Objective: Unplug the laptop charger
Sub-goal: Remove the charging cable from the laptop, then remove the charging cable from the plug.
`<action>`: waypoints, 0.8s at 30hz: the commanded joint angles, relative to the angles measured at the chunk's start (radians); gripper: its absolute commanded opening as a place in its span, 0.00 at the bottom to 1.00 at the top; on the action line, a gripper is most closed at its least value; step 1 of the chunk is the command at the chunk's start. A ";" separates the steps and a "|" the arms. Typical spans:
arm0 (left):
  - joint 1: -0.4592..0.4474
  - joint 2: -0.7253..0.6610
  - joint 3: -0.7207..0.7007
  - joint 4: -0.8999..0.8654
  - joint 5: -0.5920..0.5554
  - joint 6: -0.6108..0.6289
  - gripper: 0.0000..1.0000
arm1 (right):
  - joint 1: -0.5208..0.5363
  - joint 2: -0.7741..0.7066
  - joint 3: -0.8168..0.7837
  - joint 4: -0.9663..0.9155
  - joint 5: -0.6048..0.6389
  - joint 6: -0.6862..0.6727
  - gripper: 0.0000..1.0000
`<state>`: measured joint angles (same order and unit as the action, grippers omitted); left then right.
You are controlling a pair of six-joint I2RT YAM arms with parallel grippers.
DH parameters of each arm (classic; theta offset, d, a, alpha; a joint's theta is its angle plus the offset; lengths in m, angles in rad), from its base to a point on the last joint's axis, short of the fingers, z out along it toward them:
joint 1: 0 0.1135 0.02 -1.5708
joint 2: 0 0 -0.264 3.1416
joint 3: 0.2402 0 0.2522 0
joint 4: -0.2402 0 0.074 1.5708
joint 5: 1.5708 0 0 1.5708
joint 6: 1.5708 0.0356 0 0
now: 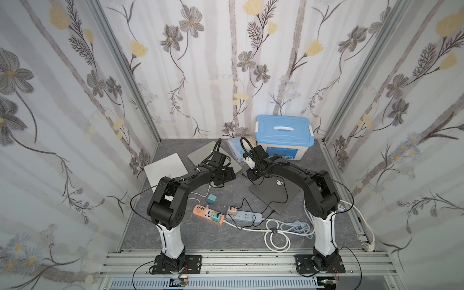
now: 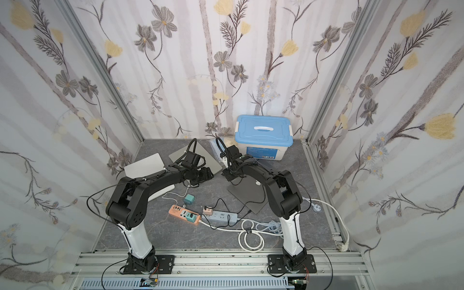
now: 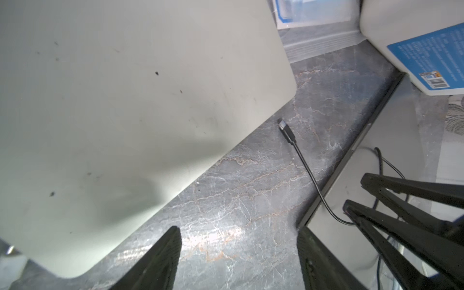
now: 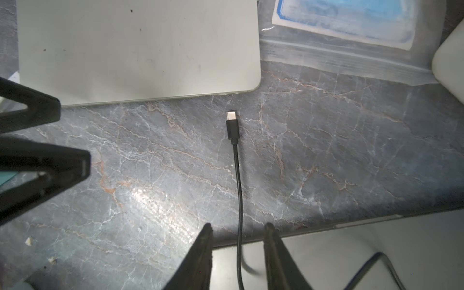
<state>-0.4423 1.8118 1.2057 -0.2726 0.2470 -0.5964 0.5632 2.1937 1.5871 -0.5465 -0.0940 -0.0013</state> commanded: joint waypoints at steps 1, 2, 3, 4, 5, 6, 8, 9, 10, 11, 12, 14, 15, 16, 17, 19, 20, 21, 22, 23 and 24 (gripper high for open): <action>0.005 -0.075 -0.027 -0.052 -0.014 0.040 0.76 | 0.009 -0.084 -0.049 0.048 -0.063 -0.014 0.47; 0.006 -0.112 -0.048 -0.070 -0.031 0.050 0.76 | 0.015 -0.126 -0.082 0.074 -0.088 -0.008 0.50; 0.007 -0.143 -0.065 -0.091 -0.049 0.059 0.76 | 0.021 -0.160 -0.109 0.092 -0.110 -0.002 0.53; 0.010 -0.184 -0.093 -0.112 -0.063 0.068 0.76 | 0.040 -0.204 -0.137 0.117 -0.135 -0.002 0.55; 0.019 -0.227 -0.127 -0.127 -0.066 0.069 0.76 | 0.065 -0.248 -0.167 0.141 -0.151 -0.003 0.56; 0.030 -0.258 -0.165 -0.136 -0.061 0.065 0.76 | 0.091 -0.283 -0.190 0.159 -0.158 -0.006 0.57; 0.058 -0.346 -0.251 -0.154 -0.043 0.049 0.76 | 0.150 -0.361 -0.234 0.202 -0.178 -0.023 0.60; 0.069 -0.385 -0.292 -0.165 -0.035 0.044 0.76 | 0.177 -0.382 -0.245 0.212 -0.188 -0.034 0.61; 0.077 -0.430 -0.332 -0.181 -0.031 0.039 0.77 | 0.204 -0.410 -0.257 0.227 -0.196 -0.052 0.61; 0.083 -0.472 -0.366 -0.201 -0.024 0.034 0.77 | 0.260 -0.427 -0.264 0.238 -0.195 -0.065 0.62; 0.086 -0.512 -0.391 -0.221 -0.018 0.028 0.77 | 0.287 -0.432 -0.263 0.241 -0.198 -0.075 0.62; 0.090 -0.615 -0.436 -0.271 -0.013 0.010 0.78 | 0.333 -0.425 -0.251 0.240 -0.228 -0.088 0.63; 0.093 -0.657 -0.453 -0.293 -0.016 -0.004 0.79 | 0.349 -0.417 -0.247 0.239 -0.244 -0.093 0.63; 0.098 -0.703 -0.469 -0.320 -0.020 -0.017 0.80 | 0.365 -0.406 -0.242 0.237 -0.259 -0.096 0.63; 0.099 -0.748 -0.482 -0.342 -0.017 -0.031 0.80 | 0.378 -0.393 -0.239 0.238 -0.272 -0.097 0.63; 0.101 -0.814 -0.501 -0.380 -0.015 -0.051 0.81 | 0.392 -0.374 -0.239 0.239 -0.295 -0.098 0.62; 0.102 -0.841 -0.507 -0.398 -0.017 -0.060 0.82 | 0.398 -0.366 -0.238 0.243 -0.301 -0.096 0.62; 0.100 -0.862 -0.512 -0.411 -0.017 -0.068 0.82 | 0.402 -0.359 -0.238 0.243 -0.303 -0.097 0.61; 0.102 -0.881 -0.523 -0.425 -0.015 -0.076 0.83 | 0.413 -0.355 -0.241 0.248 -0.296 -0.101 0.60; 0.102 -0.896 -0.534 -0.431 -0.006 -0.088 0.83 | 0.429 -0.354 -0.247 0.257 -0.280 -0.112 0.59; 0.101 -0.906 -0.551 -0.432 0.007 -0.096 0.84 | 0.445 -0.354 -0.254 0.265 -0.257 -0.122 0.59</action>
<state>-0.3424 0.9276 0.6785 -0.6430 0.2375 -0.6514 0.9821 1.8351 1.3396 -0.3531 -0.3542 -0.0803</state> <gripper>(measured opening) 0.835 0.587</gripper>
